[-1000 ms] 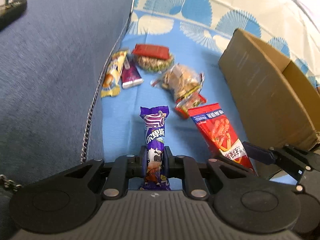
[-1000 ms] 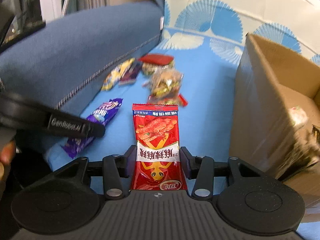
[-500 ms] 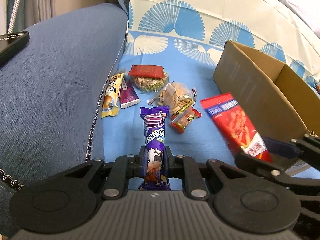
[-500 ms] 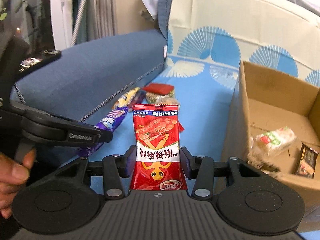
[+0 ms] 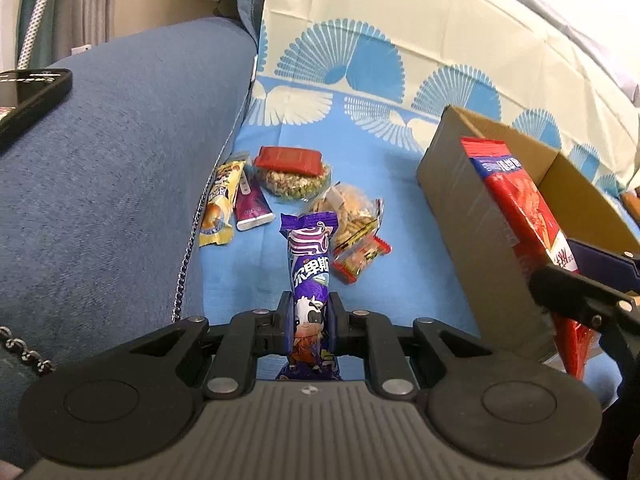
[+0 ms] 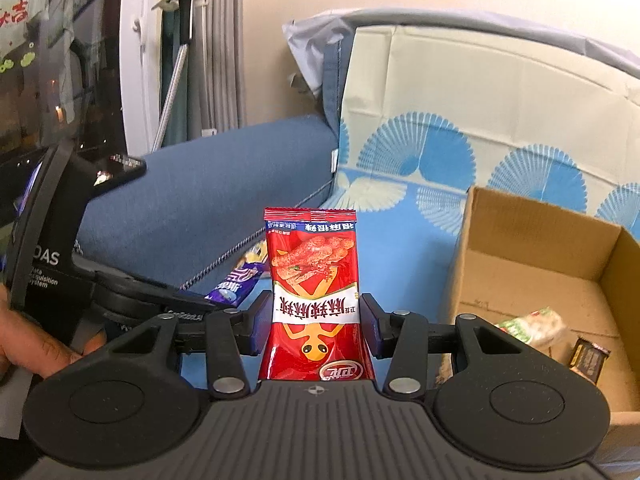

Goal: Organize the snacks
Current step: 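Carry the purple bar with the left tool while the right carries the red pack over the box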

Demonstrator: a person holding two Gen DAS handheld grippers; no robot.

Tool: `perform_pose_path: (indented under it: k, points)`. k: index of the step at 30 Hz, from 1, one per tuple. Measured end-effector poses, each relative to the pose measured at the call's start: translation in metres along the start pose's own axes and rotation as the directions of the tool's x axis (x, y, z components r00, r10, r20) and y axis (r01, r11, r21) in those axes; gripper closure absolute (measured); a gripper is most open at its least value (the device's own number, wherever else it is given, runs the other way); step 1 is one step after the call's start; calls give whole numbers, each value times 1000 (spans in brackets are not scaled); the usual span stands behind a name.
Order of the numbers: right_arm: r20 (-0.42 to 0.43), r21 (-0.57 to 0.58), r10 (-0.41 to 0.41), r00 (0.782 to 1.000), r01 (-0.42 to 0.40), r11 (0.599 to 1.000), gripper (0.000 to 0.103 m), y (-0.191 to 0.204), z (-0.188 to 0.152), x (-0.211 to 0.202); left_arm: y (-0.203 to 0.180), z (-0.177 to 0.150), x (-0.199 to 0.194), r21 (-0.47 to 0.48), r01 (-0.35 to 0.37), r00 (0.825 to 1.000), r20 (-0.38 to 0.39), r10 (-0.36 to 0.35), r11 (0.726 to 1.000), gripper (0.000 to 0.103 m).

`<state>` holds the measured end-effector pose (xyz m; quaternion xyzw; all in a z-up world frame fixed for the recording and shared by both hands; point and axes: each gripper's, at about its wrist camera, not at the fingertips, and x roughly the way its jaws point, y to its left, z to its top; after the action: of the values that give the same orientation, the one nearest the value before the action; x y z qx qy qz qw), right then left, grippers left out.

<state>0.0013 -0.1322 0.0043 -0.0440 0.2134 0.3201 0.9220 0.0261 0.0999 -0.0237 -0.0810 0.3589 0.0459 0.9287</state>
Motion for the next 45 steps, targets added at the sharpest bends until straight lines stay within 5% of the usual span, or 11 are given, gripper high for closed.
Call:
perform_pose_path:
  k: [13,19,28,35,45]
  points:
    - [45,152,-38,998,31,988,55,-31,21,-8,-7,9,-18,-96,39,998,-37,-43,995,86]
    - [46,241,-141,989,125,962,55,-62,28,-2,-34,36,-22,-94,63,998,-13,-64,994,86]
    - [-18,449,-316,948,290,845,55,-130,24,-5,-118,81,-11,-15,175,984,28,-175,984,86]
    - [-45,536,-442,896,395,746,55,-167,17,-13,-191,102,9,42,261,964,39,-262,964,86]
    - [-64,607,-515,855,442,660,55,-197,5,-28,-252,127,37,74,296,953,40,-300,952,86]
